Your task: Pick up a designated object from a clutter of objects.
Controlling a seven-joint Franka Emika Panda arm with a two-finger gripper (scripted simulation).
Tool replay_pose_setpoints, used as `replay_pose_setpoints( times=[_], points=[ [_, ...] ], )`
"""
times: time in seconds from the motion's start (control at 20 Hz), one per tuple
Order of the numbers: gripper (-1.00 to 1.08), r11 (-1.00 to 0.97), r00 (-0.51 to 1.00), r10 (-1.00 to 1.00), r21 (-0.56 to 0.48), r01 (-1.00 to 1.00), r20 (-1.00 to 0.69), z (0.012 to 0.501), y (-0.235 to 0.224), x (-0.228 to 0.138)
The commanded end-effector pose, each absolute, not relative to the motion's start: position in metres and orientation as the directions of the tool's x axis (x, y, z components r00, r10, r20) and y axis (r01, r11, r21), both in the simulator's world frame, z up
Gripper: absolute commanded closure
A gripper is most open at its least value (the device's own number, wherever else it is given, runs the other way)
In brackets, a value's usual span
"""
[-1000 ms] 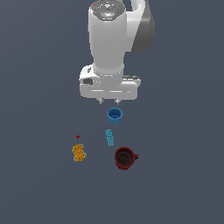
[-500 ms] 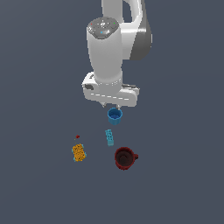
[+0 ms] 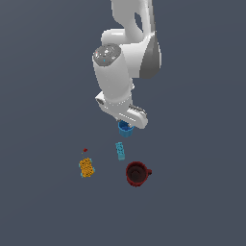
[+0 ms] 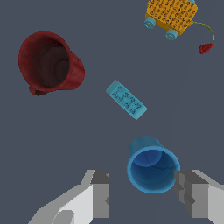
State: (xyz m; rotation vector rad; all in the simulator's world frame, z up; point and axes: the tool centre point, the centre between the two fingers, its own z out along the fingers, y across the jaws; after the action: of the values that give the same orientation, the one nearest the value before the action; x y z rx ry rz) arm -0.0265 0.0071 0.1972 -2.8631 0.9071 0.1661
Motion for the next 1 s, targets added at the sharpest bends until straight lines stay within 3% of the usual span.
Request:
replay_pose_setpoints(
  times=[0.0, 0.5, 0.95],
  points=[
    [-0.2, -0.748, 0.751, -0.639, -0.098, -0.657, -0.166, 0.185, 0.009, -0.03],
    [-0.2, -0.432, 0.435, -0.866, -0.069, -0.899, -0.245, 0.14, 0.009, -0.047],
    [-0.2, -0.176, 0.174, -0.945, -0.017, -0.984, -0.278, 0.111, 0.006, -0.061]
  ],
)
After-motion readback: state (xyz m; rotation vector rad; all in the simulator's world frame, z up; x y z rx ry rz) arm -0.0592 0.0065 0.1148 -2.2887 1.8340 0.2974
